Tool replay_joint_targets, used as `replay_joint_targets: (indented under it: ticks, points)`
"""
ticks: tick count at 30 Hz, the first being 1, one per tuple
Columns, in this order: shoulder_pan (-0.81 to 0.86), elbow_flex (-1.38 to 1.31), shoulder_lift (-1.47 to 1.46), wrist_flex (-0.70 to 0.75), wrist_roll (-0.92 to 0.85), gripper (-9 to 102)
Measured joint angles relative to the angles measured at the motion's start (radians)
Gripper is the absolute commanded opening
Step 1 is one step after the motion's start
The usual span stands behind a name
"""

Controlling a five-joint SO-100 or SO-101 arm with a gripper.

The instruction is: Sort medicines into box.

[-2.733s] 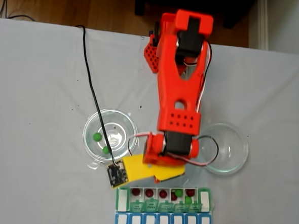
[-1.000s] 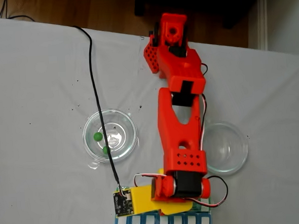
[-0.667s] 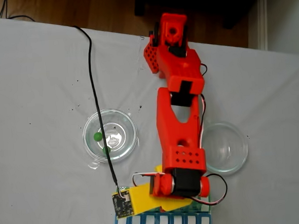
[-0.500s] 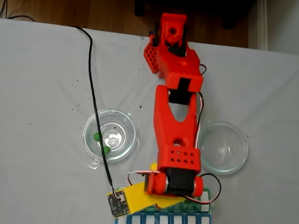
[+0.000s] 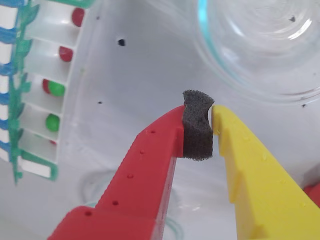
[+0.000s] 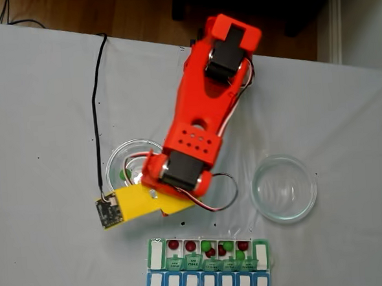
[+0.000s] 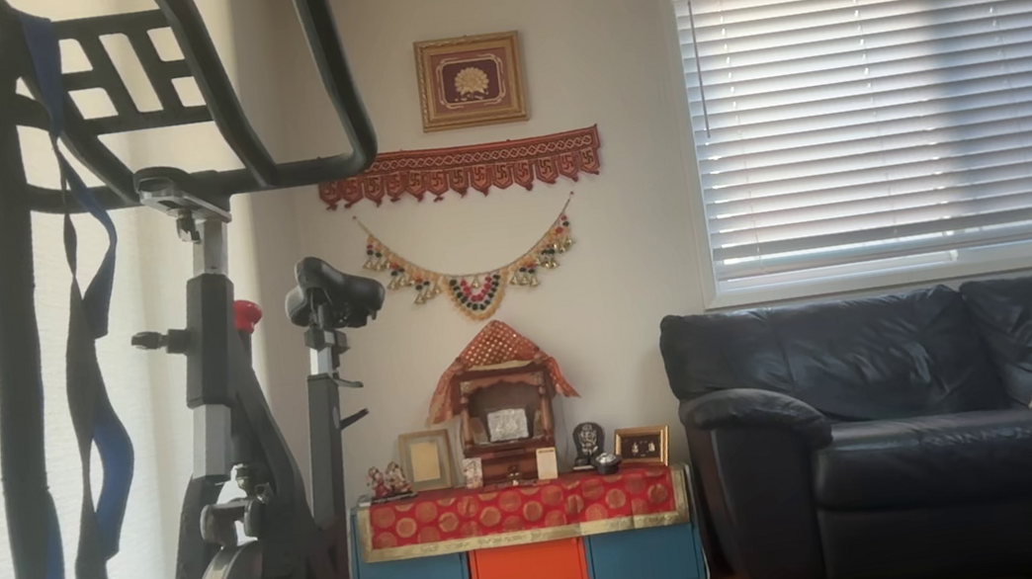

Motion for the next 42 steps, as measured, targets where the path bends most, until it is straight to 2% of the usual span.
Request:
replay_joint_targets:
  ticks: [8, 13, 42]
  points:
    - [0.146, 0.187, 0.072, -0.100, -0.239, 1]
    - [0.169, 0.196, 0.080, -0.138, -0.296, 1]
    - [0.198, 0.430, 0.080, -0.518, -0.021, 1]
